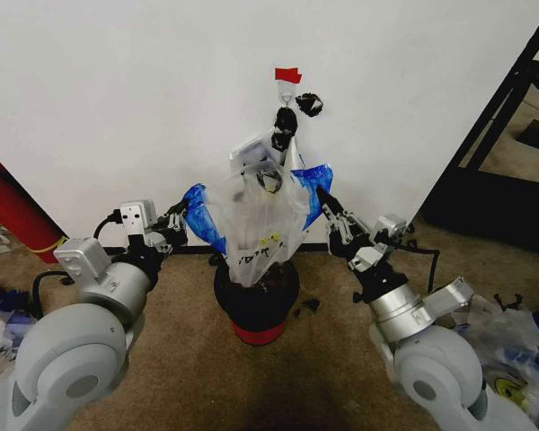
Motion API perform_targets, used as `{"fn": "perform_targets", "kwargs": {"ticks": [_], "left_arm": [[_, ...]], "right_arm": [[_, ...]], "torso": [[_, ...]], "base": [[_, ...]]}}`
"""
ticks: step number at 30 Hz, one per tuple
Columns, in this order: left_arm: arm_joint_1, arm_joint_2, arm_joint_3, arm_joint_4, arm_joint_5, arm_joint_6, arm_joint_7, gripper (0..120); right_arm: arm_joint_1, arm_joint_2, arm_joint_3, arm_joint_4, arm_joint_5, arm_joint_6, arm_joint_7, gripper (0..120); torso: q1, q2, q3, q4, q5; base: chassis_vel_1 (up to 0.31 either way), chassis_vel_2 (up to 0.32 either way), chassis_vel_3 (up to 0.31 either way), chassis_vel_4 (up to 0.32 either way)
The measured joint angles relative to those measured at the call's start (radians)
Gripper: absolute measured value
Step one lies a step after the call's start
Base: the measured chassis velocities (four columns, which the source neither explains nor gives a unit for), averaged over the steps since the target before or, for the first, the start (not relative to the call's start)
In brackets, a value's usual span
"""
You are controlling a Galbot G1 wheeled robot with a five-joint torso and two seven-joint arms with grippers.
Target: Pick up the garbage bag from the wall and place it over the trash bin.
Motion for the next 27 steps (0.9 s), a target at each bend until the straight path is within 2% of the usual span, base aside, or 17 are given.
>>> {"fn": "perform_targets", "kwargs": {"ticks": [8, 11, 16, 18, 27], "left_arm": [[0.014, 0.013, -0.091, 0.000, -0.063, -0.004, -0.021, 0], [0.026, 0.006, -0.092, 0.000, -0.067, -0.005, -0.024, 0], [0.069, -0.034, -0.033, 0.000, -0.057, -0.004, -0.031, 0], [0.095, -0.059, 0.014, 0.000, -0.018, -0.005, -0.030, 0], [0.083, -0.091, 0.114, 0.000, 0.039, -0.017, -0.025, 0]], "right_arm": [[-0.028, 0.006, -0.002, 0.063, 0.116, -0.056, 0.032, 0], [-0.033, 0.010, -0.011, 0.071, 0.143, -0.065, 0.041, 0], [-0.058, 0.034, -0.050, 0.046, 0.134, -0.075, 0.051, 0], [-0.071, 0.048, -0.058, 0.016, 0.112, -0.073, 0.054, 0], [-0.123, 0.057, -0.001, -0.001, 0.124, -0.056, 0.099, 0]], "torso": [[0.000, 0.000, 0.000, 0.0000, 0.0000], [0.000, 0.000, 0.000, 0.0000, 0.0001], [0.000, 0.000, 0.000, 0.0001, 0.0000], [0.000, 0.000, 0.000, 0.0002, 0.0000], [0.000, 0.000, 0.000, -0.0001, 0.0002]], "base": [[0.000, 0.000, 0.000, 0.000], [0.000, 0.000, 0.000, 0.000], [0.000, 0.000, 0.000, 0.000], [0.000, 0.000, 0.000, 0.000], [0.000, 0.000, 0.000, 0.000]]}}
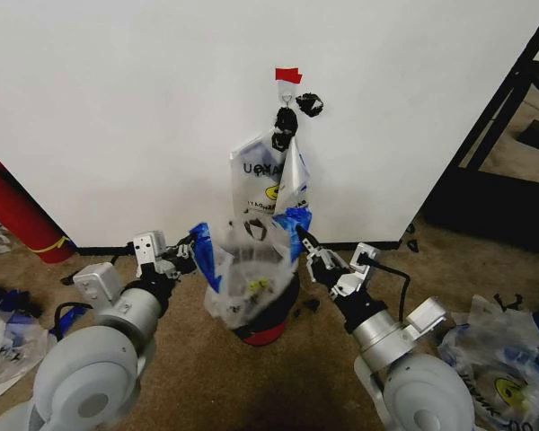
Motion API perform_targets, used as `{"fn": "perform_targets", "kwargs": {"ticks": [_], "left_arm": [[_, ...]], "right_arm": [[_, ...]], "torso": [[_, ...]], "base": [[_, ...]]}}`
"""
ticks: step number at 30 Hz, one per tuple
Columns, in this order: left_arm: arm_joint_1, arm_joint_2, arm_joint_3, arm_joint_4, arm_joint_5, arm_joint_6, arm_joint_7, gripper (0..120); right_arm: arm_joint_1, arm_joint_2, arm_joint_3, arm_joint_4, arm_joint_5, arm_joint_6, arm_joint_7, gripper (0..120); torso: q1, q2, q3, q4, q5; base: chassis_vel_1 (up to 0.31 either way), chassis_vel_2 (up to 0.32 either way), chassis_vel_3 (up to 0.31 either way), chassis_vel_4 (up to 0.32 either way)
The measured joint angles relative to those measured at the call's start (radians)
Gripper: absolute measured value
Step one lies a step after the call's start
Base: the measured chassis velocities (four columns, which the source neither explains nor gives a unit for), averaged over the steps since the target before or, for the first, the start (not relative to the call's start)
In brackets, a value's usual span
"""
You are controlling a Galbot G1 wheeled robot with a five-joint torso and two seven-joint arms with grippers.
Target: Pick up the garbage bag from the wall and place it over the trash bin.
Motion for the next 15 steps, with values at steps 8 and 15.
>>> {"fn": "perform_targets", "kwargs": {"ticks": [8, 15], "left_arm": [[-0.082, 0.029, 0.030, 0.000, 0.007, -0.019, 0.023, 0], [-0.203, 0.051, 0.090, 0.000, -0.007, -0.027, 0.035, 0]], "right_arm": [[0.031, -0.018, 0.063, 0.028, 0.023, 0.019, 0.018, 0], [0.069, -0.026, 0.097, 0.039, 0.035, 0.020, 0.020, 0]], "torso": [[0.000, 0.000, 0.000, 0.0004, -0.0001], [0.000, 0.000, 0.000, 0.0002, 0.0000]], "base": [[0.000, 0.000, 0.000, 0.000], [0.000, 0.000, 0.000, 0.000]]}}
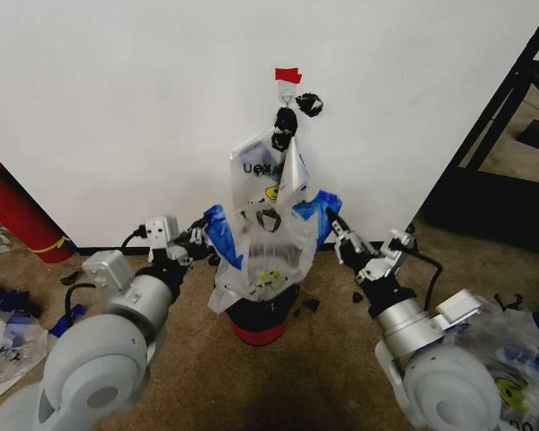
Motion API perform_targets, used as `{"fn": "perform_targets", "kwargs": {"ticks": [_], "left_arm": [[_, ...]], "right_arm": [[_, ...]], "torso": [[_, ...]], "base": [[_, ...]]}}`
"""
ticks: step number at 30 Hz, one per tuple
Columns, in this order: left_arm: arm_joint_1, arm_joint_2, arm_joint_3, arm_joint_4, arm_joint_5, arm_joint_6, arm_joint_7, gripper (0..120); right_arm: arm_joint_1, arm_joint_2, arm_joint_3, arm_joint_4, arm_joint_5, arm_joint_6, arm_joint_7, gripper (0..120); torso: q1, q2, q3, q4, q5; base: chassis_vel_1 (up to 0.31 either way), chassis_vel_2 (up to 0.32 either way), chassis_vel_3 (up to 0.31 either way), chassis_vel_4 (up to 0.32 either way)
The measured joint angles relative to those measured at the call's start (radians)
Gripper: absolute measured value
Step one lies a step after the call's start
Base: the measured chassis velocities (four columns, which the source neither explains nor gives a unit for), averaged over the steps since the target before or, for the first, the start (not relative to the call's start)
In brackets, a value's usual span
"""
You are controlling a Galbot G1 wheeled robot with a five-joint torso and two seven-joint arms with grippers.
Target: Pick up the garbage bag from the wall and place it over the trash bin.
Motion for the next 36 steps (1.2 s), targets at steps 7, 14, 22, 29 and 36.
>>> {"fn": "perform_targets", "kwargs": {"ticks": [7, 14, 22, 29, 36], "left_arm": [[-0.101, 0.006, 0.067, 0.000, -0.047, 0.001, -0.012, 0], [-0.062, 0.011, 0.057, 0.000, -0.041, 0.003, -0.019, 0], [-0.014, 0.038, -0.039, 0.000, -0.091, 0.019, -0.047, 0], [0.014, 0.031, -0.066, 0.000, -0.123, 0.029, -0.068, 0], [0.046, -0.008, -0.019, 0.000, -0.060, 0.020, -0.062, 0]], "right_arm": [[-0.012, -0.007, 0.036, 0.008, 0.019, 0.000, 0.004, 0], [-0.015, 0.025, -0.008, -0.011, 0.013, -0.009, 0.007, 0], [-0.005, 0.040, -0.048, 0.013, 0.042, -0.031, 0.017, 0], [-0.017, 0.063, -0.088, 0.004, 0.056, -0.048, 0.038, 0], [-0.021, 0.100, -0.104, -0.115, 0.049, -0.050, 0.072, 0]], "torso": [[0.000, 0.000, 0.000, -0.0003, 0.0001], [0.000, 0.000, 0.000, 0.0001, 0.0000], [0.000, 0.000, 0.000, 0.0000, -0.0001], [0.000, 0.000, 0.000, -0.0001, -0.0002], [0.000, 0.000, 0.000, -0.0001, 0.0000]], "base": [[0.000, 0.000, 0.000, 0.000], [0.000, 0.000, 0.000, 0.000], [0.000, 0.000, 0.000, 0.000], [0.000, 0.000, 0.000, 0.000], [0.000, 0.000, 0.000, 0.000]]}}
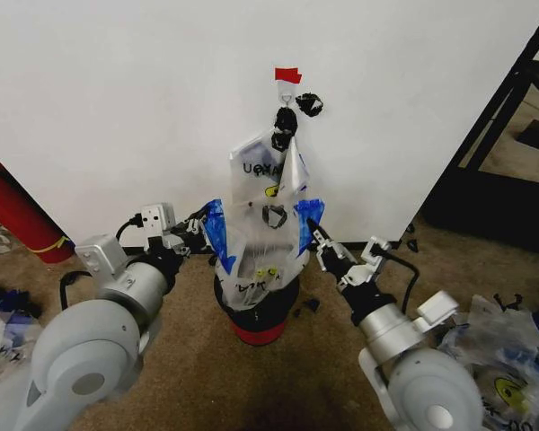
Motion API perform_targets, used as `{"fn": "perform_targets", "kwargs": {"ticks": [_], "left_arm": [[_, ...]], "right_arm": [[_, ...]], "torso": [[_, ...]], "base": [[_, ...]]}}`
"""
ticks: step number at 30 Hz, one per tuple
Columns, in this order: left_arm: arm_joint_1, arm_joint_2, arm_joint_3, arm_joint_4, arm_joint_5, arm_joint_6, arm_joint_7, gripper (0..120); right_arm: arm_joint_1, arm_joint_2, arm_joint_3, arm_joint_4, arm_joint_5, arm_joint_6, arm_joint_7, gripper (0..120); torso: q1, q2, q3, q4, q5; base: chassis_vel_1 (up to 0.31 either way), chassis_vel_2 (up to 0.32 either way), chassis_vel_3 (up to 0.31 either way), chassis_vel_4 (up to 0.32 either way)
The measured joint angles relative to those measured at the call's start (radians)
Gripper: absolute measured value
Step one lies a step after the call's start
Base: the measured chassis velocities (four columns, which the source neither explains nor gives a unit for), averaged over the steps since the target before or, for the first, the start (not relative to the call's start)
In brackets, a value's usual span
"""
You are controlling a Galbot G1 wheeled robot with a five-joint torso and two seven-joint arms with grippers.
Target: Pick up the garbage bag from the wall and place it over the trash bin.
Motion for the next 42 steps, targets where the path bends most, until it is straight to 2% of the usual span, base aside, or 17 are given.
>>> {"fn": "perform_targets", "kwargs": {"ticks": [5, 10, 19, 30, 42], "left_arm": [[0.037, -0.036, 0.058, 0.068, 0.119, -0.033, 0.023, 0], [0.066, -0.077, 0.100, 0.137, 0.174, -0.047, 0.027, 0], [0.162, -0.119, 0.089, 0.214, 0.279, -0.094, 0.061, 0], [0.254, -0.145, 0.056, 0.220, 0.322, -0.117, 0.070, 0], [0.286, -0.116, 0.067, 0.270, 0.307, -0.093, 0.073, 0]], "right_arm": [[-0.010, 0.027, 0.000, -0.108, -0.040, 0.007, 0.005, 0], [-0.020, 0.052, -0.004, -0.183, -0.089, 0.013, 0.020, 0], [-0.034, 0.071, 0.003, -0.260, -0.147, 0.049, 0.006, 0], [-0.075, 0.077, -0.012, -0.275, -0.239, 0.073, -0.034, 0], [-0.066, 0.044, -0.002, -0.307, -0.259, 0.039, -0.004, 0]], "torso": [[0.000, 0.000, 0.000, 0.0001, 0.0001], [0.000, 0.000, 0.000, -0.0001, 0.0000], [0.000, 0.000, 0.000, 0.0000, -0.0001], [0.000, 0.000, 0.000, 0.0000, 0.0000], [0.000, 0.000, 0.000, 0.0000, 0.0000]], "base": [[0.000, 0.000, 0.000, 0.000], [0.000, 0.000, 0.000, 0.000], [0.000, 0.000, 0.000, 0.000], [0.000, 0.000, 0.000, 0.000], [0.000, 0.000, 0.000, 0.000]]}}
